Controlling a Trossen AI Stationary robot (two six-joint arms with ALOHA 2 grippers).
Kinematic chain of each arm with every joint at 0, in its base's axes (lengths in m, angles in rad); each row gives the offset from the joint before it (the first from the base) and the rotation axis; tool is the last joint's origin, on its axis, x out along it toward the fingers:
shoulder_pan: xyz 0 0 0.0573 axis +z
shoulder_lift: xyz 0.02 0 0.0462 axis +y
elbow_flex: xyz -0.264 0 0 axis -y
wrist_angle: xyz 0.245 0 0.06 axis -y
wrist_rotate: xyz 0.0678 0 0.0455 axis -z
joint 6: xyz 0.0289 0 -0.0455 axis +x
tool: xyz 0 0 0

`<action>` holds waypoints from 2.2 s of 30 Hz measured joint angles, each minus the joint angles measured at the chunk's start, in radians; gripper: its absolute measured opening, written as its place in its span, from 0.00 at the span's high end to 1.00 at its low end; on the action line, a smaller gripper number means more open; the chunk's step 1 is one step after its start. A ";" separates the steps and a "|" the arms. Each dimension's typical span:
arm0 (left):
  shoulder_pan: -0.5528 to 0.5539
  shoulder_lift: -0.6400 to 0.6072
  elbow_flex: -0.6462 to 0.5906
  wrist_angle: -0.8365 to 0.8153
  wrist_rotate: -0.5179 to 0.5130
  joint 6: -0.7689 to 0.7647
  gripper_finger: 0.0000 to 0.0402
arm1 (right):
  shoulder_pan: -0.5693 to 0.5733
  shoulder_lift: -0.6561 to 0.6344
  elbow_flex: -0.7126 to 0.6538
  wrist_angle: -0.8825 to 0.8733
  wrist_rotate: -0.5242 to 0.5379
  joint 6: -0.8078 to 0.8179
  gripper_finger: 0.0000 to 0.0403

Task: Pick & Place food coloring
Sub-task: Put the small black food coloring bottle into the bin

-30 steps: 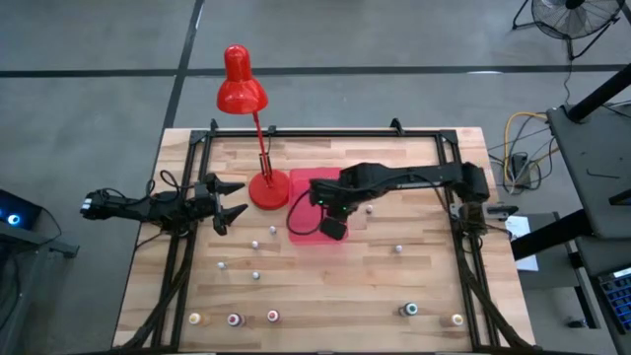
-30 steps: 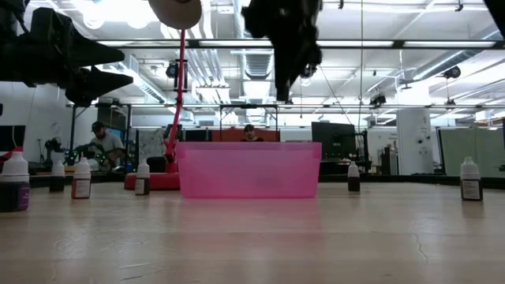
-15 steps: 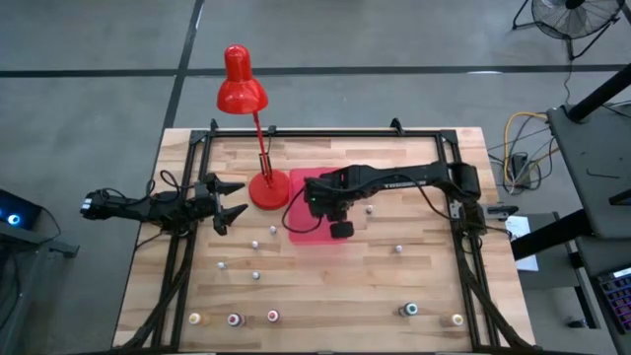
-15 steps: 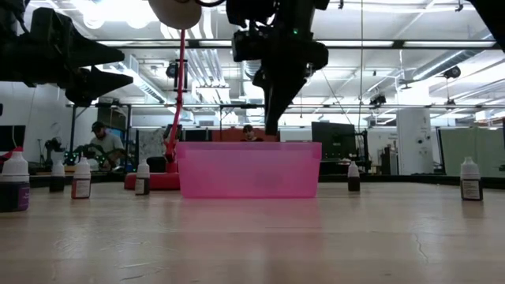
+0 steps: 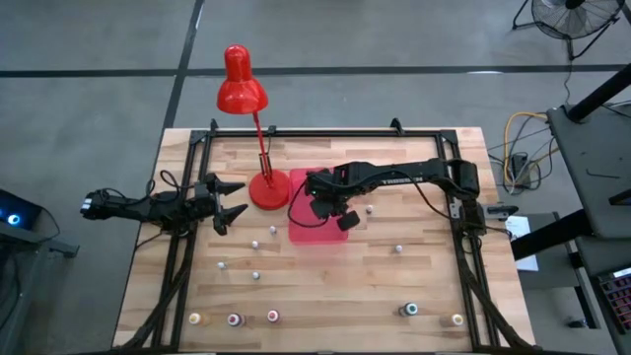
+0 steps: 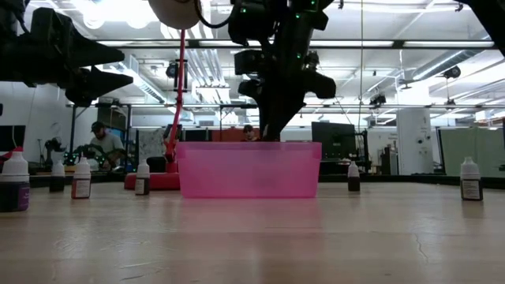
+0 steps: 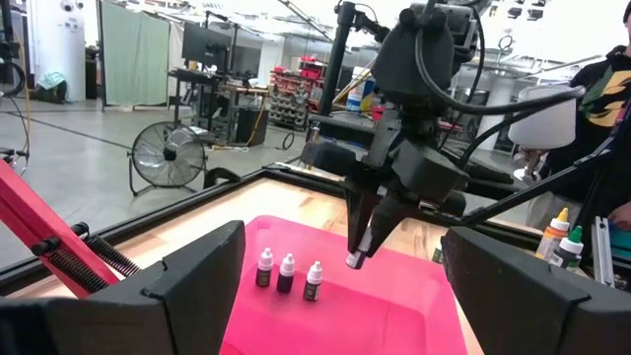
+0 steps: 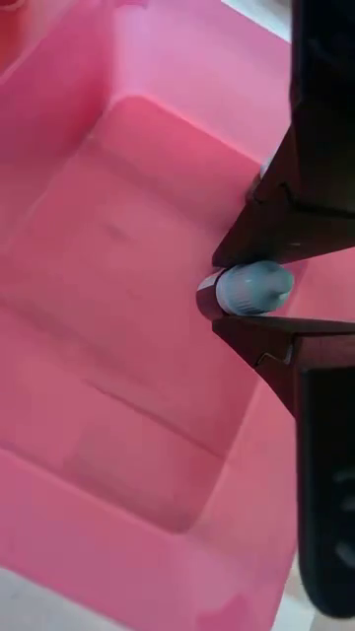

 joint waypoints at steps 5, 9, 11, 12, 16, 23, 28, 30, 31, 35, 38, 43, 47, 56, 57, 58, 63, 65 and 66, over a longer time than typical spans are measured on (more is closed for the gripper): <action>0.000 0.000 0.000 0.000 0.000 0.000 0.22 | -0.004 0.000 -0.039 0.057 0.000 -0.094 0.84; 0.000 0.000 0.000 0.000 0.000 0.000 0.22 | -0.013 0.000 -0.057 0.066 0.000 -0.115 0.84; 0.000 0.000 0.000 0.000 0.000 0.000 0.22 | -0.018 0.014 -0.054 0.079 -0.001 -0.124 0.84; 0.000 0.000 0.000 0.000 0.000 0.000 0.22 | -0.021 0.021 -0.051 0.078 -0.002 -0.131 0.84; 0.000 0.000 0.000 0.000 0.000 0.000 0.22 | -0.025 0.073 -0.005 0.060 -0.014 -0.147 0.84; -0.001 0.000 0.000 0.000 0.000 0.000 0.22 | -0.042 0.098 0.022 0.024 -0.044 -0.157 0.84; -0.001 0.000 0.000 0.000 0.000 0.000 0.22 | -0.053 0.097 0.007 -0.010 -0.088 -0.144 0.84; -0.001 0.000 0.000 0.000 0.000 0.000 0.22 | -0.055 0.097 -0.005 -0.008 -0.090 -0.155 0.84; -0.001 0.000 0.000 0.000 0.000 0.000 0.22 | -0.055 0.097 -0.011 -0.009 -0.090 -0.164 0.84; -0.001 0.000 0.000 0.000 0.000 0.000 0.22 | -0.054 0.097 -0.021 -0.006 -0.090 -0.170 0.84; -0.001 0.000 0.000 0.000 0.000 0.000 0.22 | -0.054 0.097 -0.021 0.007 -0.090 -0.183 0.84; 0.000 0.000 0.000 0.000 0.000 0.000 0.22 | -0.055 0.111 -0.019 0.009 -0.095 -0.208 0.84; 0.000 0.000 0.000 0.000 0.000 0.000 0.22 | -0.056 0.139 -0.004 0.002 -0.097 -0.206 0.84; 0.000 0.000 0.000 0.000 0.000 0.000 0.22 | -0.058 0.142 0.009 0.008 -0.097 -0.192 0.84; 0.000 0.000 0.000 0.000 0.000 0.000 0.22 | -0.058 0.142 0.009 0.008 -0.097 -0.182 0.84; 0.000 0.000 0.000 0.000 0.000 0.000 0.22 | -0.058 0.142 0.009 0.009 -0.097 -0.180 0.83; 0.000 0.000 0.000 0.000 0.000 0.000 0.22 | -0.058 0.142 0.010 0.000 -0.096 -0.175 0.76; 0.000 0.000 0.000 0.000 0.000 0.000 0.22 | -0.058 0.142 0.013 -0.011 -0.096 -0.174 0.72; 0.000 0.000 0.000 0.000 0.000 0.000 0.22 | -0.058 0.142 0.016 -0.015 -0.096 -0.171 0.70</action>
